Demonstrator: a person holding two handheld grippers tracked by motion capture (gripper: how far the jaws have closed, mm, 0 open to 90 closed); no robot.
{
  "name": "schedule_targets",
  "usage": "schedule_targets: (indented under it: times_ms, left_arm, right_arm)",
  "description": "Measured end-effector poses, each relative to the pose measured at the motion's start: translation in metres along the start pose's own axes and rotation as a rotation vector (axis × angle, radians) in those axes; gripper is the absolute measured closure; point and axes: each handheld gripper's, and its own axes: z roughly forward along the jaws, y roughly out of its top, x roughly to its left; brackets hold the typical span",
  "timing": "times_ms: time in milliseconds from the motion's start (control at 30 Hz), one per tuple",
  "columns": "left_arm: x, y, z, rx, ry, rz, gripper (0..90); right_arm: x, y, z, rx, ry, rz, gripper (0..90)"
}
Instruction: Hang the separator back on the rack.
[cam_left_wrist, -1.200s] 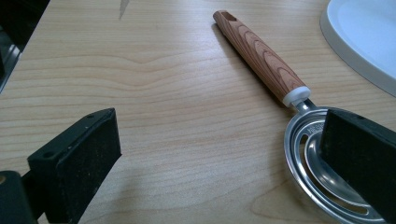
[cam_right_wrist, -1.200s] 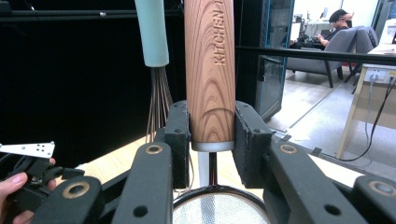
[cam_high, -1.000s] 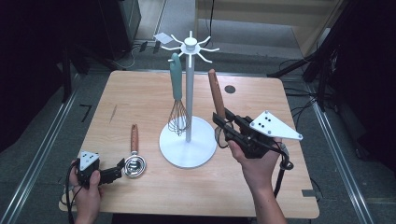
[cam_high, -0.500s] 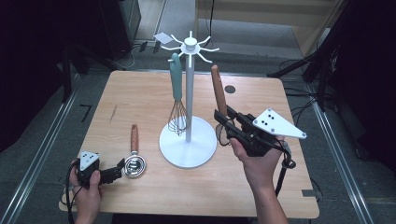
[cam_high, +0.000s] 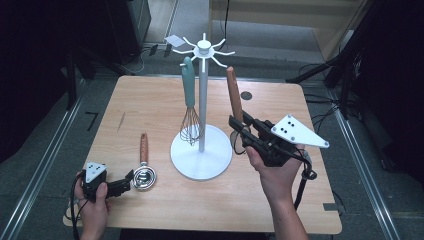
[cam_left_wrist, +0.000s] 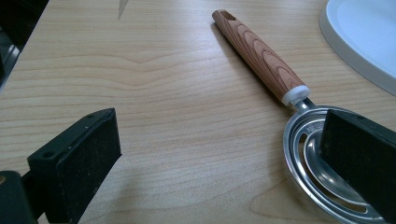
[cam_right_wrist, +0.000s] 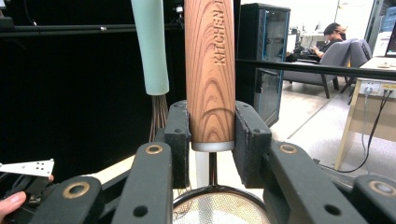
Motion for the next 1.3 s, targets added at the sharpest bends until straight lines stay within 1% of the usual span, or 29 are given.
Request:
schedule_targets:
  times_ms: [467,833,1100,1300]
  left_arm:
    - [0.000,0.000,0.000,-0.002,-0.001,0.001,0.0]
    - [0.000,0.000,0.000,-0.002,-0.002,0.001,0.0]
    - [0.000,0.000,0.000,-0.003,-0.003,0.001,0.0]
    - [0.000,0.000,0.001,-0.004,-0.003,0.000,0.0]
  right_arm:
    - [0.004,0.006,0.004,-0.022,-0.001,0.000,71.4]
    - [0.005,0.012,0.011,-0.013,-0.010,-0.008,71.4]
    - [0.006,0.012,0.017,0.003,-0.014,-0.004,71.4]
    - [0.007,0.012,0.020,0.008,-0.025,-0.016,71.4]
